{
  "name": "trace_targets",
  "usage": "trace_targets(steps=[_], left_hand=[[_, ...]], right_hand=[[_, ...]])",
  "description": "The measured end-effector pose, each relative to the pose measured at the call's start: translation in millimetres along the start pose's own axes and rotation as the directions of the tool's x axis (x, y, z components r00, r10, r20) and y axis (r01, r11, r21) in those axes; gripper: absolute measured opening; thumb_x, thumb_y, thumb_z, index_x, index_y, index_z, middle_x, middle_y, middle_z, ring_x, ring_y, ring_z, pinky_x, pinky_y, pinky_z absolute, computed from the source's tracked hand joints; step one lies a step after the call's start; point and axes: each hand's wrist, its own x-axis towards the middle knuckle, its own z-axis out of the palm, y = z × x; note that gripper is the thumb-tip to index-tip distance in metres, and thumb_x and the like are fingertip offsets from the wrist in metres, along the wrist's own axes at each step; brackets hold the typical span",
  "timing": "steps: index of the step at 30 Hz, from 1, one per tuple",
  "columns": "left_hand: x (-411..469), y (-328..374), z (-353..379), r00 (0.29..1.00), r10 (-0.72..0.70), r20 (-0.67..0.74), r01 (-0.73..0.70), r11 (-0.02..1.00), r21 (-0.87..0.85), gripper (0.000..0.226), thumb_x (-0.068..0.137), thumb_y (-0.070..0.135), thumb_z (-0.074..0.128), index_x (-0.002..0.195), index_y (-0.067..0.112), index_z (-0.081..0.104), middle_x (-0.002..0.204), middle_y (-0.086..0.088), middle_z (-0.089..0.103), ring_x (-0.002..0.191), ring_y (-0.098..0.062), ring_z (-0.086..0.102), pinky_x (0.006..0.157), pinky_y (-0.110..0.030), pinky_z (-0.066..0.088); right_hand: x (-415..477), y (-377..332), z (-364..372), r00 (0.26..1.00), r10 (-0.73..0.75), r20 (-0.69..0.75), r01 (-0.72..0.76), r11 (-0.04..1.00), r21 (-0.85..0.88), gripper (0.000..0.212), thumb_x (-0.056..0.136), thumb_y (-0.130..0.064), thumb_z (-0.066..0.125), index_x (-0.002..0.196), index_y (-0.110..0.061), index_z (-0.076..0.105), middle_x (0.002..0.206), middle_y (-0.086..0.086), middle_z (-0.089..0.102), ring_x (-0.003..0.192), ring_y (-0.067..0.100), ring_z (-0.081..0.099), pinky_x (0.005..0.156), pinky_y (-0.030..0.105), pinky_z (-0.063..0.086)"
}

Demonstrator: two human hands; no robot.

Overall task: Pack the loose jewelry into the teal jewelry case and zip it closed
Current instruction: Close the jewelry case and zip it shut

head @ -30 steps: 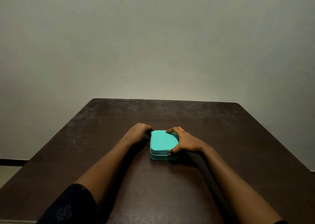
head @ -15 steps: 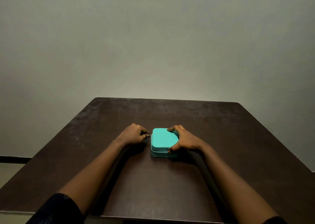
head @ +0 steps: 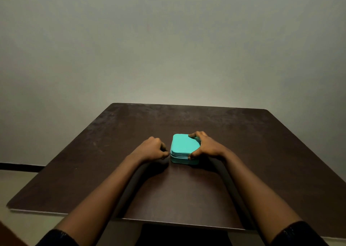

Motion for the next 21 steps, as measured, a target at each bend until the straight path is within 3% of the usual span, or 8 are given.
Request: trace_targets(steps=[8, 15, 21], left_hand=[[-18, 18, 5, 0.999, -0.027, -0.019, 0.027, 1.0, 0.009, 0.023, 0.084, 0.025, 0.059, 0.074, 0.008, 0.071, 0.077, -0.012, 0.071, 0.063, -0.017, 0.054, 0.064, -0.03, 0.045], [-20, 41, 13, 0.999, -0.007, 0.036, 0.005, 0.998, 0.067, 0.027, 0.084, 0.031, 0.058, 0.099, 0.014, 0.073, 0.091, -0.011, 0.07, 0.082, -0.023, 0.064, 0.067, -0.03, 0.045], [-21, 58, 22, 0.999, 0.014, 0.03, -0.016, 0.996, 0.093, 0.028, 0.087, 0.033, 0.057, 0.101, 0.013, 0.071, 0.095, -0.013, 0.066, 0.074, -0.021, 0.057, 0.063, -0.029, 0.042]], right_hand=[[-2, -3, 1, 1.0, 0.013, -0.003, -0.013, 1.0, 0.004, 0.081, 0.068, -0.025, 0.08, 0.137, -0.02, 0.037, 0.137, 0.003, 0.034, 0.121, 0.017, 0.038, 0.097, 0.031, 0.04], [-6, -6, 1, 1.0, 0.011, -0.003, -0.011, 1.0, 0.001, 0.083, 0.07, -0.024, 0.079, 0.139, -0.019, 0.034, 0.14, 0.002, 0.032, 0.12, 0.016, 0.038, 0.098, 0.029, 0.04], [-9, -6, 3, 1.0, 0.002, -0.001, -0.002, 1.0, -0.004, 0.083, 0.073, -0.024, 0.076, 0.142, -0.017, 0.031, 0.149, 0.002, 0.027, 0.131, 0.018, 0.035, 0.103, 0.028, 0.036]])
